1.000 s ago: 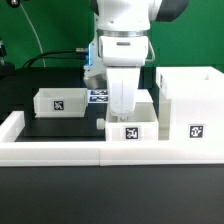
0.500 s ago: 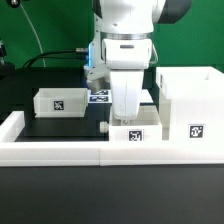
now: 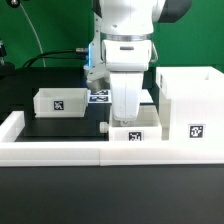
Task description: Assemble drawer
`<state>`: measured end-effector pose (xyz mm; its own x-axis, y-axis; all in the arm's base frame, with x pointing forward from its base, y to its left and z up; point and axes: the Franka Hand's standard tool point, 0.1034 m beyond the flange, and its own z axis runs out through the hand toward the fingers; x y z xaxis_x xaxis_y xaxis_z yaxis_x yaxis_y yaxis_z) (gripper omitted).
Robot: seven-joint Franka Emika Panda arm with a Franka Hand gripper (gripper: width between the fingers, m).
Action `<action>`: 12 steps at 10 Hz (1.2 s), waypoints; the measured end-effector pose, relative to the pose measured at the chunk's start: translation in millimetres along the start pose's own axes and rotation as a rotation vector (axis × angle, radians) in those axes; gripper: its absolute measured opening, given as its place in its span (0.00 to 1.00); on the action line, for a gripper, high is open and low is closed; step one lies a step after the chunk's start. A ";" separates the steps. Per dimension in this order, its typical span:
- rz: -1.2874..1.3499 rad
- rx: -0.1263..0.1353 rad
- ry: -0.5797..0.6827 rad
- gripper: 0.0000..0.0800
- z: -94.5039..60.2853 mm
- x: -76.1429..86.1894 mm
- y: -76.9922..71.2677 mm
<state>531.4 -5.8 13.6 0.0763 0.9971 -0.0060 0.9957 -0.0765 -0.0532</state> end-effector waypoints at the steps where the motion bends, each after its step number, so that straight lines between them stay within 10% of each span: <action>1: -0.002 -0.002 0.001 0.05 -1.4 1.8 2.0; 12: -0.023 -0.022 0.004 0.05 2.8 9.7 2.0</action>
Offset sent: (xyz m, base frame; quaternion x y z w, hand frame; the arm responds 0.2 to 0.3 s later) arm 0.0045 0.0204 -0.0033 -0.0101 0.0287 -0.0147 0.9994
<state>534.0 3.7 10.6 0.0537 0.9986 -0.0013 0.9981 -0.0537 -0.0316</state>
